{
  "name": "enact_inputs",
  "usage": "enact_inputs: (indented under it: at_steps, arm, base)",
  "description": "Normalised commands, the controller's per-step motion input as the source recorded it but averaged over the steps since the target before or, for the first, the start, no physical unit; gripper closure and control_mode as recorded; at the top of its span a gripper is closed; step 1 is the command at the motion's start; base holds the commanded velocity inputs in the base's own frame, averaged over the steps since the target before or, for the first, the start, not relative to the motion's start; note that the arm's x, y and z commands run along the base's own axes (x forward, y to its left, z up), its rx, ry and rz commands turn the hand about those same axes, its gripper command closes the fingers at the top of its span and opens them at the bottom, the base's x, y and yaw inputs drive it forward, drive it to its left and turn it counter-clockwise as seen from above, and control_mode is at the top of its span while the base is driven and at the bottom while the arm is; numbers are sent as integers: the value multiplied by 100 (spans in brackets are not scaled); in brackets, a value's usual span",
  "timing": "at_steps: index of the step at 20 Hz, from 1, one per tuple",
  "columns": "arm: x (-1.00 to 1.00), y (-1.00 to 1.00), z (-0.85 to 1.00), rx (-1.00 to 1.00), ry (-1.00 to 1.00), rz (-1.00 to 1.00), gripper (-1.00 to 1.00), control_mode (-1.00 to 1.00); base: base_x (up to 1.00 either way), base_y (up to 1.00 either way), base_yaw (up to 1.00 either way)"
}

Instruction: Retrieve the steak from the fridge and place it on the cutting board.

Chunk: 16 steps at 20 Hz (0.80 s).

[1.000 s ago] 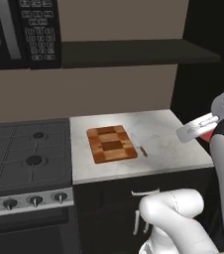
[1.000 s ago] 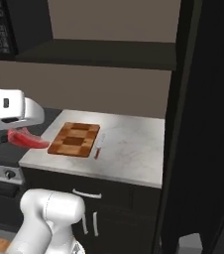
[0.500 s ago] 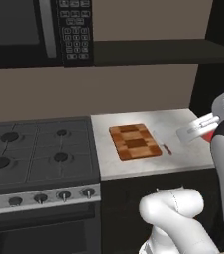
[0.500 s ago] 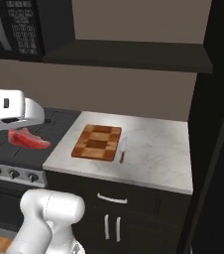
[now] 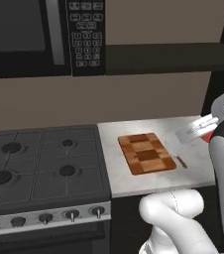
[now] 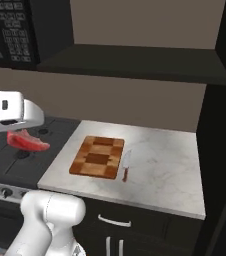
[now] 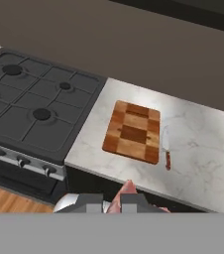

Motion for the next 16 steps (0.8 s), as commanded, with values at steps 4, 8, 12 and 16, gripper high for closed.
enact_inputs:
  at_steps: [4,8,12,16]
  arm:
    - [0,0,0,0,0,0,100,100]
    - [26,-3,-28,0,1,0,100,-100]
    - [57,-27,-78,1,4,1,100,-100]
    - [59,-25,-100,1,9,5,100,-100]
  base:
    - [59,-6,0]
    - [30,0,0]
    - [0,0,0]
    - [0,0,0]
